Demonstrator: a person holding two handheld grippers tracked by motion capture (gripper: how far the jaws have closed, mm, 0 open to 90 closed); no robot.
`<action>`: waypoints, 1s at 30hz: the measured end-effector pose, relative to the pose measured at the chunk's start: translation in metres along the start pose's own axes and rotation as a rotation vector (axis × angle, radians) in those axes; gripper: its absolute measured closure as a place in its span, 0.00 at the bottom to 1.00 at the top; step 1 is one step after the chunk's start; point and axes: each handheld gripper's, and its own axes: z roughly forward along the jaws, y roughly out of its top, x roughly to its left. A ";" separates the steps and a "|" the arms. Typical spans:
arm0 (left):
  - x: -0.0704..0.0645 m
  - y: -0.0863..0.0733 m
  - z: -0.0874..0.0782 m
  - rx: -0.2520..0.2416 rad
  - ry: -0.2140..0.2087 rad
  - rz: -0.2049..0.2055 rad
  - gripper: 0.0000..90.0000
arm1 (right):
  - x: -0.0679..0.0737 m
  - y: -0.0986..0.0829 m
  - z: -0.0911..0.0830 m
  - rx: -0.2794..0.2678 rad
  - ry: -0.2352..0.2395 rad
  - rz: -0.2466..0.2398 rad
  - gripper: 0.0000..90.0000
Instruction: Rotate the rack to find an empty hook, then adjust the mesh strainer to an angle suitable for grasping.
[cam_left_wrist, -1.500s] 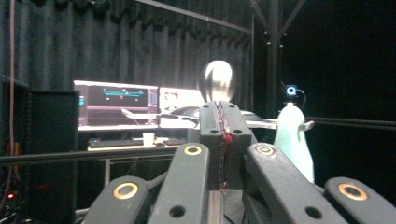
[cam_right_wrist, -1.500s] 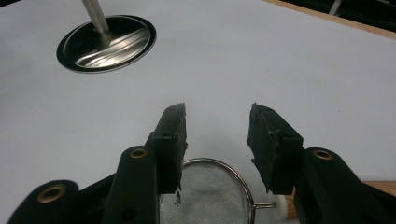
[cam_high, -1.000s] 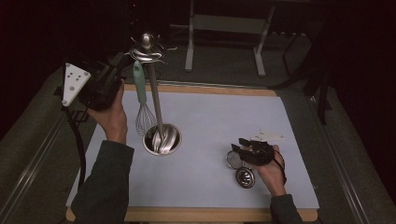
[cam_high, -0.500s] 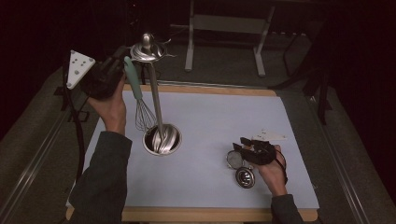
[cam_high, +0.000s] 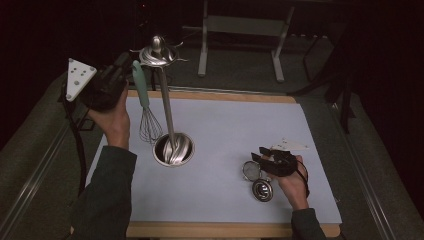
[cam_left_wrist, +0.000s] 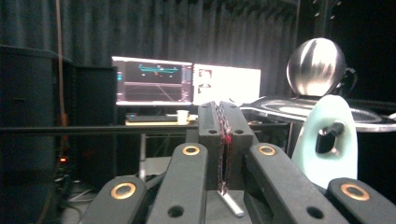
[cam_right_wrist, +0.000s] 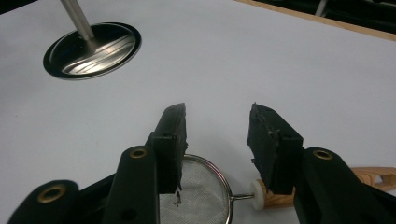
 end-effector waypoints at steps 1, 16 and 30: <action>0.000 0.000 -0.003 0.008 0.003 0.017 0.99 | 0.000 0.000 0.000 0.001 -0.006 0.000 0.62; 0.004 -0.035 -0.034 0.117 -0.018 0.040 0.96 | -0.004 -0.002 -0.007 -0.001 -0.040 0.001 0.62; 0.012 -0.094 -0.064 0.272 -0.037 -0.018 0.93 | -0.009 -0.003 -0.014 -0.008 -0.050 0.014 0.62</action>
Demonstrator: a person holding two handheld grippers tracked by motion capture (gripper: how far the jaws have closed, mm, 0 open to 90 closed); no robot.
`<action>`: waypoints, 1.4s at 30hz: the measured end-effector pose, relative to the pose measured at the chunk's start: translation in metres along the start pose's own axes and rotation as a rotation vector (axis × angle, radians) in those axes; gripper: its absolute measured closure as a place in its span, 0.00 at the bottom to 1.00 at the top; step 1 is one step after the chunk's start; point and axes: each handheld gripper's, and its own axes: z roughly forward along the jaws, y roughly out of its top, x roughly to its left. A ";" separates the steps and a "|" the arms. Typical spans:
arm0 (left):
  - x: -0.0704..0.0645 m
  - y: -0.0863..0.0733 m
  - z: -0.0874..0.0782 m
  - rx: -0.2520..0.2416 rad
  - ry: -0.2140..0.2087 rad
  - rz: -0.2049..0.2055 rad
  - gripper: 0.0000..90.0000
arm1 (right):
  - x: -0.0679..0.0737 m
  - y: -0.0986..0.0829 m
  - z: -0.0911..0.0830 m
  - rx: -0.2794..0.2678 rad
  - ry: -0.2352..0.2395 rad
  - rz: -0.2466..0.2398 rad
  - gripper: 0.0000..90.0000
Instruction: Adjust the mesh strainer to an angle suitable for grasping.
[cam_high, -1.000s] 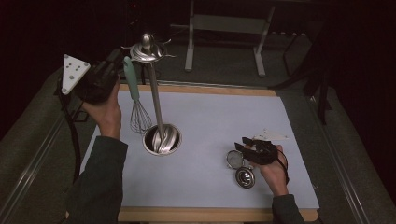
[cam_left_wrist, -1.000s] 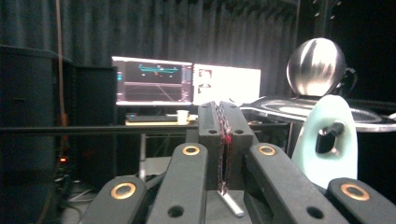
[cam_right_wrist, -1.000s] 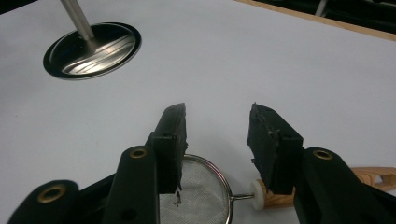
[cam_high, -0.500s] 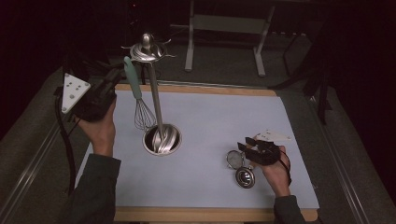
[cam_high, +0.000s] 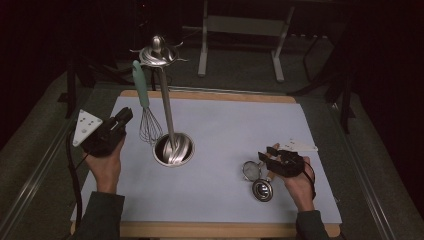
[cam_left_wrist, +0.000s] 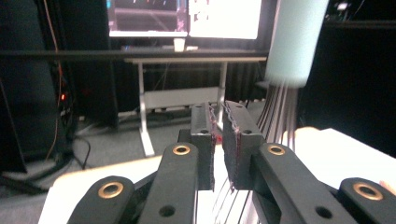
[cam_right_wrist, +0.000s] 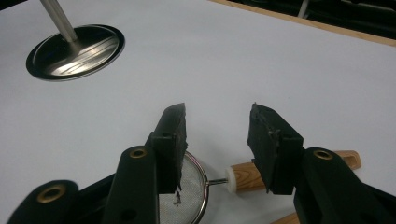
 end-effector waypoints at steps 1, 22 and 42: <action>0.001 -0.005 -0.001 0.009 0.000 -0.010 0.92 | 0.000 0.000 0.000 0.000 0.000 0.001 0.62; 0.008 -0.119 -0.003 0.289 0.061 -0.051 0.89 | -0.006 0.000 -0.006 -0.013 -0.005 0.021 0.61; 0.023 -0.146 0.013 0.436 0.120 -0.072 0.87 | -0.012 -0.002 -0.010 0.006 -0.015 0.032 0.61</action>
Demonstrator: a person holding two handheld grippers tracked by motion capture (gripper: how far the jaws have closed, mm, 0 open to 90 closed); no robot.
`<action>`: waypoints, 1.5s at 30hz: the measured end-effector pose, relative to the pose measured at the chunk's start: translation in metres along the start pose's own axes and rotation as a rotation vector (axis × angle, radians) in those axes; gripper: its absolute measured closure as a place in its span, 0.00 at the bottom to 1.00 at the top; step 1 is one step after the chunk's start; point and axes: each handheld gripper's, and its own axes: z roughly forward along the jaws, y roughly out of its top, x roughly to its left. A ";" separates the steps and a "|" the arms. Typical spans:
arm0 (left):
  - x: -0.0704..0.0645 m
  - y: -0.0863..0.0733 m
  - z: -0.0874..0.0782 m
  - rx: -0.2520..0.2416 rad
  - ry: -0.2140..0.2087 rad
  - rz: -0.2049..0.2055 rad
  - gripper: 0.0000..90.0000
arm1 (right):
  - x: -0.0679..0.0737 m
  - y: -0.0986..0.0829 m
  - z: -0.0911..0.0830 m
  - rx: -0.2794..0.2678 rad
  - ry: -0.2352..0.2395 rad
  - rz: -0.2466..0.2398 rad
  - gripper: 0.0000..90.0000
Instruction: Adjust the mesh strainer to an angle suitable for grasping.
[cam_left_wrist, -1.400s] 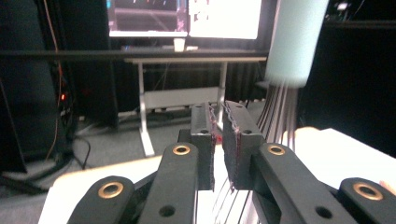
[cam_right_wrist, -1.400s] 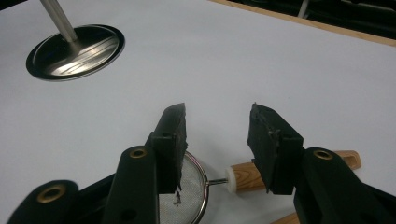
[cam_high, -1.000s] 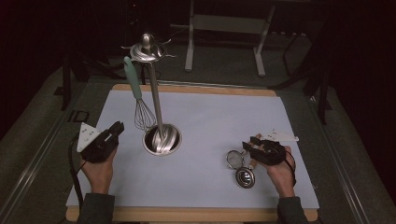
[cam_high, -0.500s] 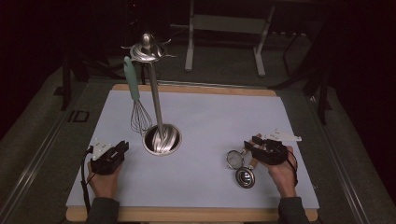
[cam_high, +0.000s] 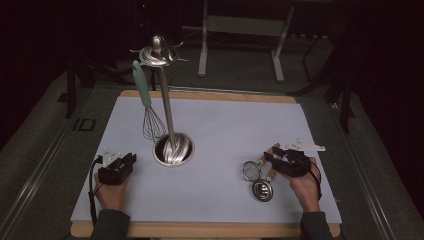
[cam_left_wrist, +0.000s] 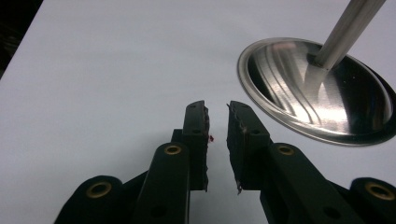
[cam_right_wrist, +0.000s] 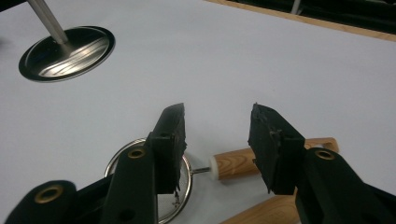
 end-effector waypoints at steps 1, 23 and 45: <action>0.000 0.000 0.000 0.003 0.000 0.002 0.87 | -0.001 0.000 -0.001 0.002 0.000 0.001 0.61; -0.003 0.000 0.002 0.021 0.002 0.027 0.86 | -0.024 -0.022 0.046 0.263 -0.160 0.063 1.00; -0.002 0.000 0.002 0.019 -0.003 0.019 0.85 | -0.032 -0.005 0.062 0.215 -0.121 0.243 0.60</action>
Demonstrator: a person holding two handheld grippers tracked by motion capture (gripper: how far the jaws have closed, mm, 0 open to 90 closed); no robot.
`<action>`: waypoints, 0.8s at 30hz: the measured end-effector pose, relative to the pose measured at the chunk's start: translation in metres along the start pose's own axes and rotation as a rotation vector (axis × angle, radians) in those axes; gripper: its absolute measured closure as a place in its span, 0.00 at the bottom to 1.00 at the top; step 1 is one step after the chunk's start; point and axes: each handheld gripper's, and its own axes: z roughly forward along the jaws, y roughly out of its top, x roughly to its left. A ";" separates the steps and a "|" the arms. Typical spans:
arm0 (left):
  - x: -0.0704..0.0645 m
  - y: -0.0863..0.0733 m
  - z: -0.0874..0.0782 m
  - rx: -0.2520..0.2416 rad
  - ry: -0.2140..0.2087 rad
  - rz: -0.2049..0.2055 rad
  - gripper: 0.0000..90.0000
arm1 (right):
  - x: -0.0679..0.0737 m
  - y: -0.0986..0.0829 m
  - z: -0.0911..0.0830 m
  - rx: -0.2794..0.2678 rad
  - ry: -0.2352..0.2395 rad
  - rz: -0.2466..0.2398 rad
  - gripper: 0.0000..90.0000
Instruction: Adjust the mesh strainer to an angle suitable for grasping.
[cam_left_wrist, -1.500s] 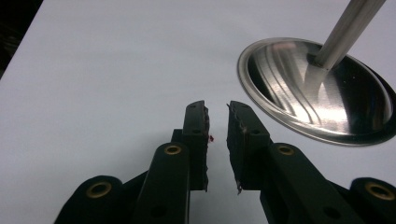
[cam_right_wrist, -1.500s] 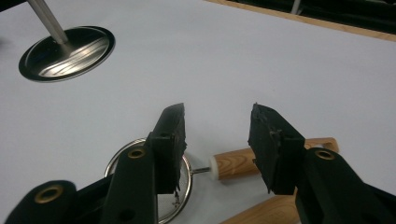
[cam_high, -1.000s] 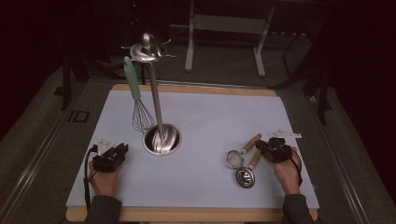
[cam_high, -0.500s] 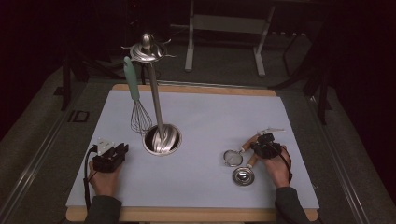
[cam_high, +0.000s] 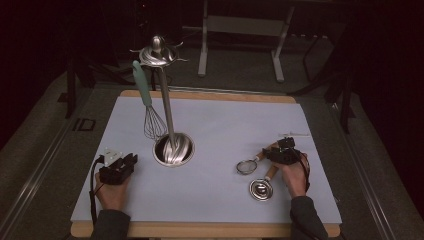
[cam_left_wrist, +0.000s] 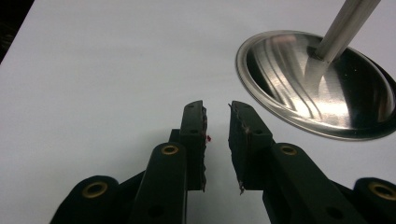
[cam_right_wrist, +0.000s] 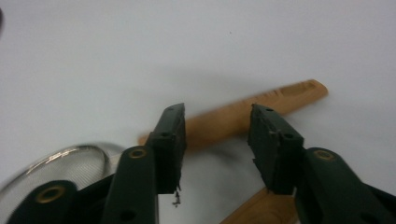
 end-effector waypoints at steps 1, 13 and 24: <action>0.000 0.000 0.000 0.000 0.000 0.000 0.85 | 0.000 0.001 0.000 0.005 0.010 0.010 0.60; 0.000 0.000 0.000 -0.001 0.000 -0.001 0.85 | 0.004 0.009 0.011 0.079 0.020 0.143 0.40; 0.000 0.000 0.000 -0.003 -0.002 -0.006 0.84 | 0.025 0.021 0.027 0.162 -0.024 0.090 0.38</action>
